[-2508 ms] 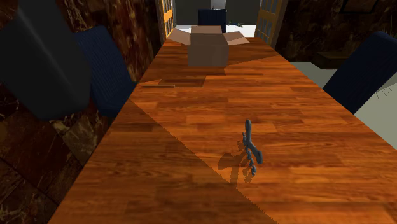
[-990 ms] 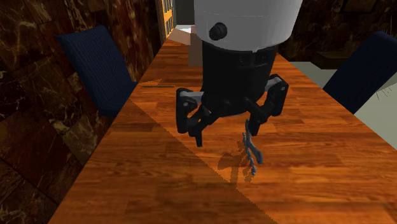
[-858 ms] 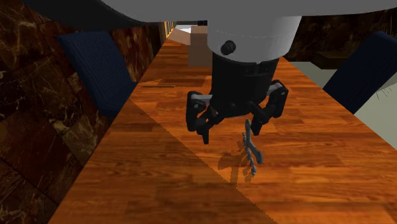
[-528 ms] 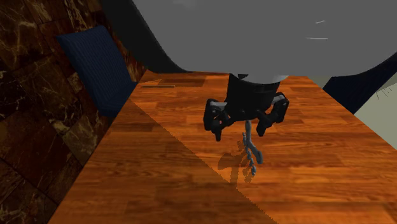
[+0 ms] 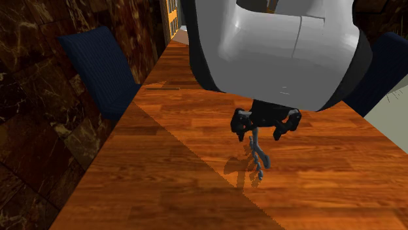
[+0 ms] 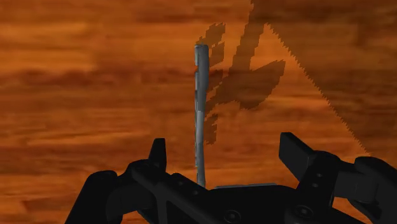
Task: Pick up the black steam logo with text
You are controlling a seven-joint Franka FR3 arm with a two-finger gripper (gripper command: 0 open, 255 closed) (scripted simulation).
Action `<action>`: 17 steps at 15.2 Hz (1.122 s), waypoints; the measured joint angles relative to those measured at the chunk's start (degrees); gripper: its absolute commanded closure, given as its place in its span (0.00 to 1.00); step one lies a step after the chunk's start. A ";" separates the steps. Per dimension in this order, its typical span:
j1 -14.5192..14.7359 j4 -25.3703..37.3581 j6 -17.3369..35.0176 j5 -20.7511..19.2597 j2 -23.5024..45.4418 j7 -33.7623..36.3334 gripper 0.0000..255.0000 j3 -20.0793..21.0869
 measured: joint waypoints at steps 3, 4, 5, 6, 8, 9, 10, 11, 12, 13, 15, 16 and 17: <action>-1.99 2.51 1.85 3.48 4.47 -2.35 0.00 1.03; -2.11 2.79 2.25 3.91 5.16 -2.47 0.00 1.29; -2.48 2.90 2.94 4.55 5.99 -3.02 0.00 1.64; -2.73 2.99 3.54 5.05 6.71 -3.38 0.00 1.95; -3.17 3.04 4.74 5.97 8.01 -4.06 0.00 2.57; -3.31 2.95 5.21 6.28 8.39 -4.30 0.00 2.78; -3.38 3.00 5.37 6.41 8.61 -4.39 1.00 2.88; -3.40 3.04 5.45 6.47 8.72 -4.41 1.00 2.93; -3.40 3.04 5.48 6.49 8.75 -4.41 1.00 2.94; -3.39 3.04 5.50 6.50 8.76 -4.41 1.00 2.95; -3.40 3.04 5.52 6.50 8.76 -4.41 1.00 2.95; -3.40 3.04 5.52 6.50 8.77 -4.41 1.00 2.95; -3.40 3.04 5.53 6.51 8.77 -4.41 1.00 2.95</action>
